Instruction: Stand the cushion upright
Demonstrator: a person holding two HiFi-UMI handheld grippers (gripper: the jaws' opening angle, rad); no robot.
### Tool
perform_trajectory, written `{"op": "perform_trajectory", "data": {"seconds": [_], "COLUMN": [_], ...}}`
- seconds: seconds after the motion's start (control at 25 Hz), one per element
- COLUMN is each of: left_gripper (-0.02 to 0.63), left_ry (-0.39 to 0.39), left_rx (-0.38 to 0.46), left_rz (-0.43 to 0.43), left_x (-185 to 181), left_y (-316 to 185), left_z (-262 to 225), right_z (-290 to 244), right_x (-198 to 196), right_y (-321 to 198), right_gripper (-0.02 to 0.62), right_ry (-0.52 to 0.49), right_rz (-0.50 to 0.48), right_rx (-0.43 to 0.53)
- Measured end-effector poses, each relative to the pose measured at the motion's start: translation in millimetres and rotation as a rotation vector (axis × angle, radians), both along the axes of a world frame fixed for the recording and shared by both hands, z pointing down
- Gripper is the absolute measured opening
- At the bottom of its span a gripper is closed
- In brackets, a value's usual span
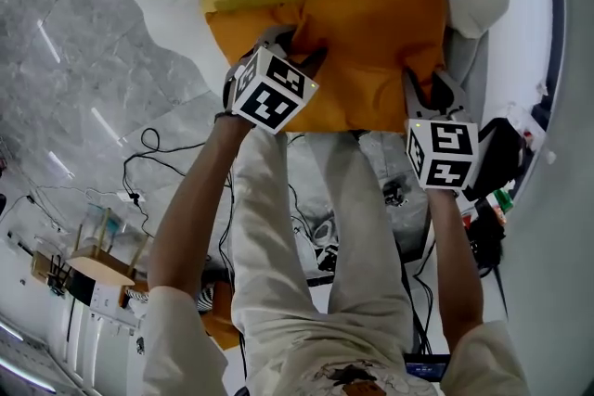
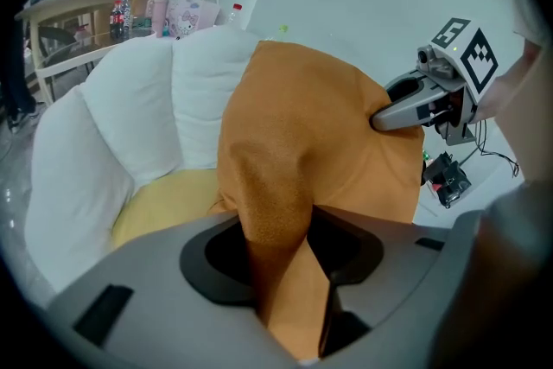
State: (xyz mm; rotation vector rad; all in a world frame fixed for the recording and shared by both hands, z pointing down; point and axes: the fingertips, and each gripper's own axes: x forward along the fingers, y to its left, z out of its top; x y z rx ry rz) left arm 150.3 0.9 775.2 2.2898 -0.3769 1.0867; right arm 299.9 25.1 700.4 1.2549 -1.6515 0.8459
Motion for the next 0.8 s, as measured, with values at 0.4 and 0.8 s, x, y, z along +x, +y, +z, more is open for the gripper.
{"op": "perform_trajectory", "data": {"seconds": [0.4,0.8], "left_gripper": [0.183,0.178], "left_ry": [0.000,0.056], "left_rx": [0.006,0.028], "left_rz": [-0.050,-0.131], "left_x": [-40,-77], "left_y": [10,12], "left_z": [-33,-71], "right_z": [-40,-92], "right_x": [-37,-76], "right_y": [3,-4], "right_gripper": [0.129,0.117], "right_ry": [-0.022,-0.023], "right_rz": [-0.039,-0.127], "right_rx": [0.005,0.059]}}
